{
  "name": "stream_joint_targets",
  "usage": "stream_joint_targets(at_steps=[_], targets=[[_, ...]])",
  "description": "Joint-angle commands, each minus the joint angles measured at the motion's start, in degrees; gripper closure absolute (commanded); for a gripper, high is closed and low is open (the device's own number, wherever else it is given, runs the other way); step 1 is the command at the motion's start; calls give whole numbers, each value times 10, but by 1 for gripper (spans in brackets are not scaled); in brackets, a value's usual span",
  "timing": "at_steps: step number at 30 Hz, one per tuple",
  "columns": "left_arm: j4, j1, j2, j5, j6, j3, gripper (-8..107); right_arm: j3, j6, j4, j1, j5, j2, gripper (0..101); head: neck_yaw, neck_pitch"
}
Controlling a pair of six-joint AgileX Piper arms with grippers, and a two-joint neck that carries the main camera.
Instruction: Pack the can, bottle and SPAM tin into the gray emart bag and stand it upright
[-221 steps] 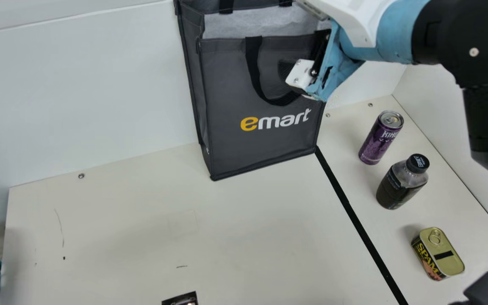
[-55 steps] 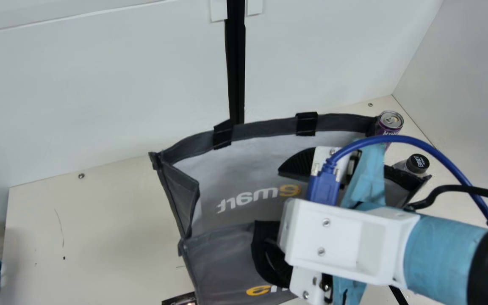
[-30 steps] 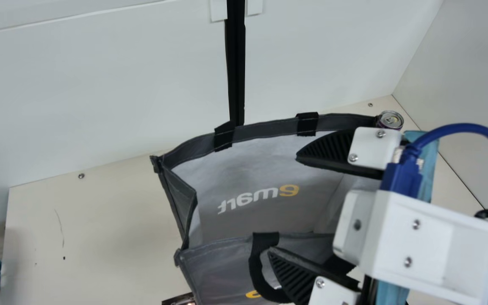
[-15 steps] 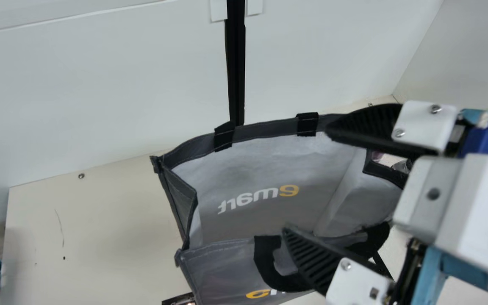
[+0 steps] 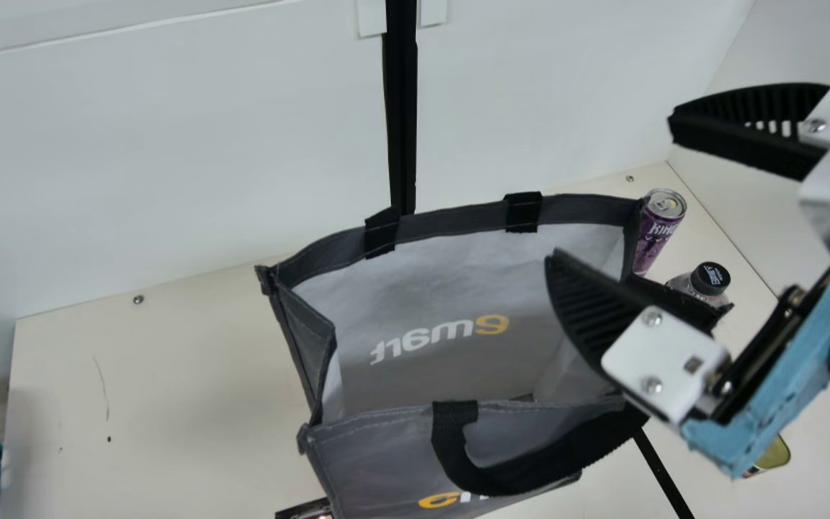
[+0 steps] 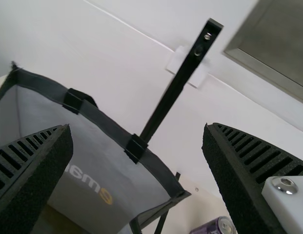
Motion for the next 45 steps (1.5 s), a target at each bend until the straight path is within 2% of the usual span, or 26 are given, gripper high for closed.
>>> stream_joint_targets(at_steps=[1,13,27,37,45], targets=[[0,0,0,0,0,0,9,-5,6,5,-25,0,3,6,-1,-13],[0,0,0,0,0,0,9,-17,24,39,-167,0,30,6,-1,-13],[0,0,0,0,0,0,9,-11,-13,115,-347,0,62,6,-1,-13],[0,0,0,0,0,0,9,10,-55,153,-455,0,78,6,-1,-13],[0,0,0,0,0,0,9,49,-88,174,-513,0,85,6,-1,-13]])
